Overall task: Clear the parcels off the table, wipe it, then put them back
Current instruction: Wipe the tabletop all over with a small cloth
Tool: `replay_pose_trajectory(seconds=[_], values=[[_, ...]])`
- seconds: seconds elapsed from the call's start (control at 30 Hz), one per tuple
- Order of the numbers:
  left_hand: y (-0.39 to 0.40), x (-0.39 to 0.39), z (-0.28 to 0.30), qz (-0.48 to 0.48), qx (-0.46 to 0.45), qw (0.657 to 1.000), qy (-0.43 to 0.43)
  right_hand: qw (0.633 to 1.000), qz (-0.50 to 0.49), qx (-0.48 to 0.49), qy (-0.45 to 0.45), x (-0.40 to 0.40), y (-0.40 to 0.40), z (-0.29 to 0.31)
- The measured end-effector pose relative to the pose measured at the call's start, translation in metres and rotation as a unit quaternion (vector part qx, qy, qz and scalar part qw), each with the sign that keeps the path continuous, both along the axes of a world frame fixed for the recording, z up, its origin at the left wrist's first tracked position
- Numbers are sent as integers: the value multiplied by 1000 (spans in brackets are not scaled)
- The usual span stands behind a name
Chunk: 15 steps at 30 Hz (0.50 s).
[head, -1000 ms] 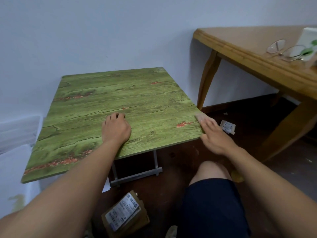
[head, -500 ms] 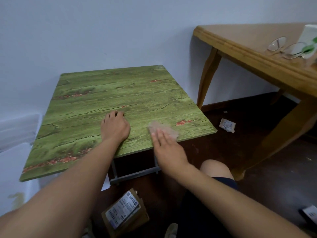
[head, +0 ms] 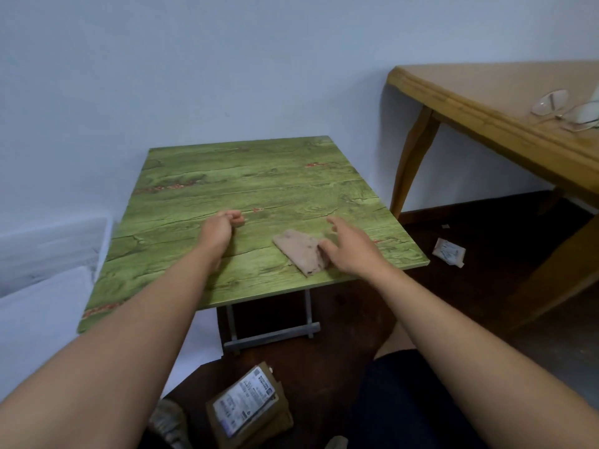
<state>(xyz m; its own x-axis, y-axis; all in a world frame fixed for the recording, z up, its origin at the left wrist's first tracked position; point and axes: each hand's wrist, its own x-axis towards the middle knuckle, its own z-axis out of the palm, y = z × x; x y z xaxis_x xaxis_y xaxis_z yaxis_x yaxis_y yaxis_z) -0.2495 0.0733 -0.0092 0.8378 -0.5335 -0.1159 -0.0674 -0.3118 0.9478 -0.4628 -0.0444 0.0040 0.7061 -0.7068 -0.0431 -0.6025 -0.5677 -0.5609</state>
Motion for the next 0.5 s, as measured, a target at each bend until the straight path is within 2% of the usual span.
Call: replay_pose_trajectory(seconds=[0.07, 0.13, 0.2, 0.3, 0.4, 0.5], values=[[4, 2, -2, -6, 16, 999, -35, 988, 44, -145, 24, -8, 0, 0], [8, 5, -5, -10, 48, 992, -119, 972, 148, -183, 21, -10, 1, -4], [14, 11, -9, -19, 100, 970, -219, 953, 228, -180, 91, -5, 4, -14], [27, 29, -18, -35, 199, 924, -324, 941, 247, -162, 166, 11, 10, -28], [36, 38, -28, -33, 253, 895, -364, 940, 254, -154, 167, 34, 18, -30], [35, 36, -36, -15, 251, 889, -383, 930, 281, -157, 179, 63, 22, -29]])
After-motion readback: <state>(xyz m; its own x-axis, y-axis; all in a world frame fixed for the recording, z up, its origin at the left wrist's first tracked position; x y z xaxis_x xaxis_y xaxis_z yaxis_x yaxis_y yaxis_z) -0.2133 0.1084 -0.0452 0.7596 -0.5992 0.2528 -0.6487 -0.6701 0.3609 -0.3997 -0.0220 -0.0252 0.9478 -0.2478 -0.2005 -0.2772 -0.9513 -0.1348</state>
